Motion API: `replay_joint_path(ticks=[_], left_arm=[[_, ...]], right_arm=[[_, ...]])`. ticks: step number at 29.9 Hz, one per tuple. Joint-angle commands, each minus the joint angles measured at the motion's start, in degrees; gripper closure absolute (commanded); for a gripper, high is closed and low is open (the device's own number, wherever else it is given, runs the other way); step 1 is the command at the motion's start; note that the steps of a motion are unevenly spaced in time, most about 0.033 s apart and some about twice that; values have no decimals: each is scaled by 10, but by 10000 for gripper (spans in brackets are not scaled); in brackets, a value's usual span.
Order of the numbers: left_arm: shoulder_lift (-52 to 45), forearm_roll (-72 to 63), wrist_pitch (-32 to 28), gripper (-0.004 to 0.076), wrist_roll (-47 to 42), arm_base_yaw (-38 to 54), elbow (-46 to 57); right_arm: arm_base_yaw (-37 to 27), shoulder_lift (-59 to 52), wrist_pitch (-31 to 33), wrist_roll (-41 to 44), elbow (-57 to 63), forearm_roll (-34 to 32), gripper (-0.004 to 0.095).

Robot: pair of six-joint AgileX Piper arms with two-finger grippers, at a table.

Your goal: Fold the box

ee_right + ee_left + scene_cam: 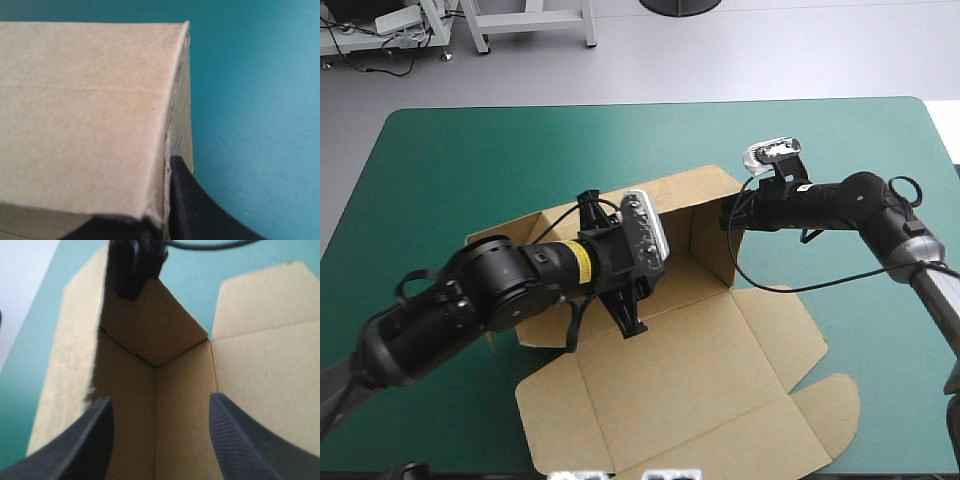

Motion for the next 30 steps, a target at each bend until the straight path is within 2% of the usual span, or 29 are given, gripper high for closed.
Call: replay_joint_path(ticks=[1, 6, 8, 15, 19, 22, 25, 30], left_arm=[[-72, 49, -46, 335, -52, 2, -16], [-101, 251, -10, 431, -213, 42, -16], [-101, 290, 6, 435, -248, 80, -16], [-101, 273, -24, 435, -249, 279, -16], [-99, 208, -43, 435, -239, 409, -16], [-94, 127, -65, 435, -194, 495, -16], [-90, 51, -82, 435, -145, 548, -16], [-81, 21, -83, 435, -116, 577, -16]], right_arm=[[-1, -19, -21, 23, -17, 1, 929], [-1, -20, -23, 24, -17, -3, 929], [-1, -23, -21, 27, -17, -14, 929], [-2, -56, -18, 68, -17, -98, 929], [-2, -86, 25, 93, -17, -152, 929], [-2, -105, 71, 108, -18, -173, 929], [-2, -118, 126, 135, -19, -209, 929], [-2, -111, 160, 182, -34, -268, 929]])
